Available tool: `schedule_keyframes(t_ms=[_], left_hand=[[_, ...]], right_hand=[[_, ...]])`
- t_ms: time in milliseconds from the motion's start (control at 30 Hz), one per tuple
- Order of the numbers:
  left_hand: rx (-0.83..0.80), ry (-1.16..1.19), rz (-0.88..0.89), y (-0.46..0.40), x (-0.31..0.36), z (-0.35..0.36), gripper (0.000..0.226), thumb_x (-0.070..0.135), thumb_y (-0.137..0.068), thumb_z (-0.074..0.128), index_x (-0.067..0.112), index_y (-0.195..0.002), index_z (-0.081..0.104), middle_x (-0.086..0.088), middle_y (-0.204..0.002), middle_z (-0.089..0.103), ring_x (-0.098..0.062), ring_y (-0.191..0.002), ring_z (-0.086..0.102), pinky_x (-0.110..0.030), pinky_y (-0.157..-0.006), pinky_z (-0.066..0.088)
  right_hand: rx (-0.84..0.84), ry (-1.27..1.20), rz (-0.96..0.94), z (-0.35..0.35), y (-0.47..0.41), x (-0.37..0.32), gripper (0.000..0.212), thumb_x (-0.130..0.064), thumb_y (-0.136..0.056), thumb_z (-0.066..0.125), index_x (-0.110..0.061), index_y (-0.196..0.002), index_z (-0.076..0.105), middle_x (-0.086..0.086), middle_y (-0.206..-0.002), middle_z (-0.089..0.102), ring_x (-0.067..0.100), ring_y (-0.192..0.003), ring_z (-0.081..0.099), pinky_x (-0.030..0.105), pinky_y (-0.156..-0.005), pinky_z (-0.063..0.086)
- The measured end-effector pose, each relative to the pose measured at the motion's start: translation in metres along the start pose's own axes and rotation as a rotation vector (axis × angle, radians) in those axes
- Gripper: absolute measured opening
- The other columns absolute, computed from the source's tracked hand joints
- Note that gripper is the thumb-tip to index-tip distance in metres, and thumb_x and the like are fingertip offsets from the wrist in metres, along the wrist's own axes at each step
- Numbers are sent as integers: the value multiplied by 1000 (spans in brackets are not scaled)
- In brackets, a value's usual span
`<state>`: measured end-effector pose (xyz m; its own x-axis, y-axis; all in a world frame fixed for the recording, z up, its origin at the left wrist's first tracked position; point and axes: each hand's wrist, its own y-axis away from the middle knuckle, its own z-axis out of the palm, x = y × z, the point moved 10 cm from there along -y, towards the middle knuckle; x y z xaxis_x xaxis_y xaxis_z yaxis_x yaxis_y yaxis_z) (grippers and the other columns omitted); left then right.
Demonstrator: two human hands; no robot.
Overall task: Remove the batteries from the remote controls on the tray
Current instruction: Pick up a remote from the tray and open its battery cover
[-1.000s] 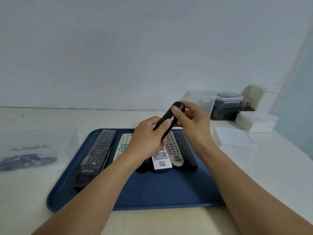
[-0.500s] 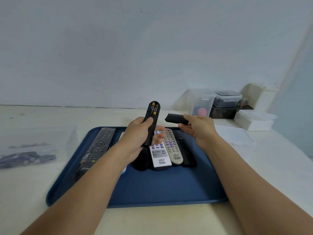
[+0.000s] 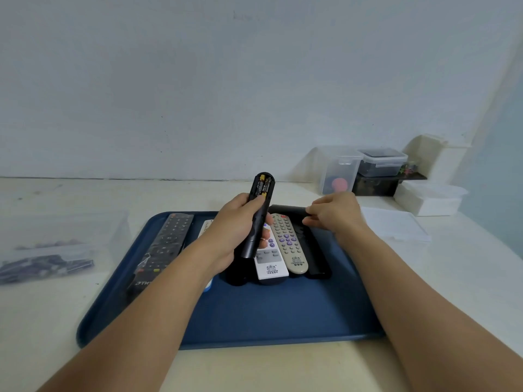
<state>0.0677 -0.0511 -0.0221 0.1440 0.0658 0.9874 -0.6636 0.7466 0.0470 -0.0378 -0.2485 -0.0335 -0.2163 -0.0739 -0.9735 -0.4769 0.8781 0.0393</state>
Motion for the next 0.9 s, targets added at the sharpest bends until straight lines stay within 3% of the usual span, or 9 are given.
schedule_keyframes(t_ms=[100,167,233,333,500,600,733,900], left_hand=[[-7,-17,19,0,2,0,25,31,-105,52,10,-108,64,-7,-71,62,-18,-52,52,-28,-47,48],[-9,-23,25,0,3,0,27,33,-105,53,11,-111,67,-6,-70,63,-18,-52,55,-29,-48,50],[-18,-7,21,1,2,2,27,32,-104,53,9,-110,66,-8,-71,65,-20,-53,58,-31,-51,55],[-37,14,2,4,0,8,26,29,-105,53,6,-107,64,-13,-74,68,-24,-55,61,-34,-55,58],[-28,-26,3,3,-1,5,32,30,-105,51,1,-117,60,-9,-69,64,-20,-50,52,-29,-46,49],[-42,-7,-5,1,-2,5,33,31,-105,51,3,-119,60,-8,-67,60,-19,-49,49,-28,-46,46],[-51,7,23,2,2,8,27,32,-105,50,11,-113,66,-10,-68,63,-21,-52,53,-28,-47,48],[-62,38,14,7,0,16,22,29,-107,47,16,-98,62,-13,-70,66,-25,-53,59,-34,-52,56]], right_hand=[[42,248,-100,-13,-1,-9,13,2,-77,74,1,-88,67,14,-68,72,26,-58,74,41,-73,63],[108,360,-153,-22,-3,-13,26,2,-70,74,2,-95,65,14,-72,72,25,-56,73,32,-57,63],[143,435,-175,-24,-3,-12,27,1,-69,74,3,-94,64,14,-75,71,25,-56,72,30,-50,60],[178,496,-212,-20,1,-11,11,-3,-75,71,1,-84,65,16,-72,70,29,-60,72,42,-63,62],[158,441,-287,-8,3,-15,15,-2,-78,66,-3,-92,60,18,-87,66,39,-67,69,50,-67,61],[184,437,-447,-10,23,-45,22,-11,-84,69,-14,-106,66,9,-107,65,32,-75,70,43,-75,60],[41,157,-715,9,80,-98,9,-17,-88,72,-18,-97,71,-8,-92,70,6,-82,67,19,-69,55],[40,202,-788,20,91,-96,9,-14,-89,72,-20,-96,72,-10,-94,70,2,-88,63,3,-72,41]])
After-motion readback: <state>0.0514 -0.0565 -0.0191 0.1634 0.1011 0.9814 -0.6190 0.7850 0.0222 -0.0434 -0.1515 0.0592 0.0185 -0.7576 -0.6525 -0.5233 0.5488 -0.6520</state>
